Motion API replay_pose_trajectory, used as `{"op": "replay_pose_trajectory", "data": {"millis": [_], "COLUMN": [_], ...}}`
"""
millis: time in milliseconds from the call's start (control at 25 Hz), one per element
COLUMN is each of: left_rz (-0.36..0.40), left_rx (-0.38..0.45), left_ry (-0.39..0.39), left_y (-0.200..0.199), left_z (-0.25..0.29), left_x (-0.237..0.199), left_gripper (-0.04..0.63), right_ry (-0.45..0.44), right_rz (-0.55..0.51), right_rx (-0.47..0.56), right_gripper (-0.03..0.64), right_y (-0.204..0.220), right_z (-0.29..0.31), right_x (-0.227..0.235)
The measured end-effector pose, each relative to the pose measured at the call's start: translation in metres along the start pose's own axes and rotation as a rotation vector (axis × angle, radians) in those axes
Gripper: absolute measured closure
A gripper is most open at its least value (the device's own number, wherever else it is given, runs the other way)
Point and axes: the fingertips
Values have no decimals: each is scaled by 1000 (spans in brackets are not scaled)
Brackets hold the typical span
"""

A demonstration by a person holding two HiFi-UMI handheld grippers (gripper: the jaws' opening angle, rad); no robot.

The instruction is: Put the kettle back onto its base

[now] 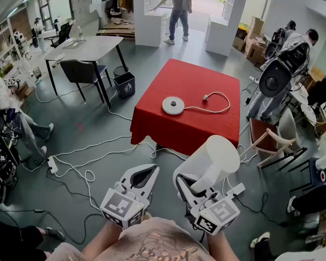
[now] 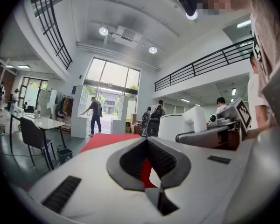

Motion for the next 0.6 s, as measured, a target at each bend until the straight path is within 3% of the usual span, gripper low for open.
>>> {"op": "replay_pose_trajectory", "data": {"millis": [600], "left_rz": [-13], "left_rx": [-5], "left_ry": [8], "left_y": [1], "left_z": [-7], "left_x": [-5], "left_gripper": [606], "right_ry": [11], "right_rz": [16], "right_rx": [2], "right_gripper": [603], "right_y": [-3], "right_z": [3], "right_x": [-1]}}
Point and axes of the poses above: the fingertips, and each gripper's own axes: z forward along the fingers, x to its right, y out of its underside, and after that the axes turned 7 degrees about y, right-handed
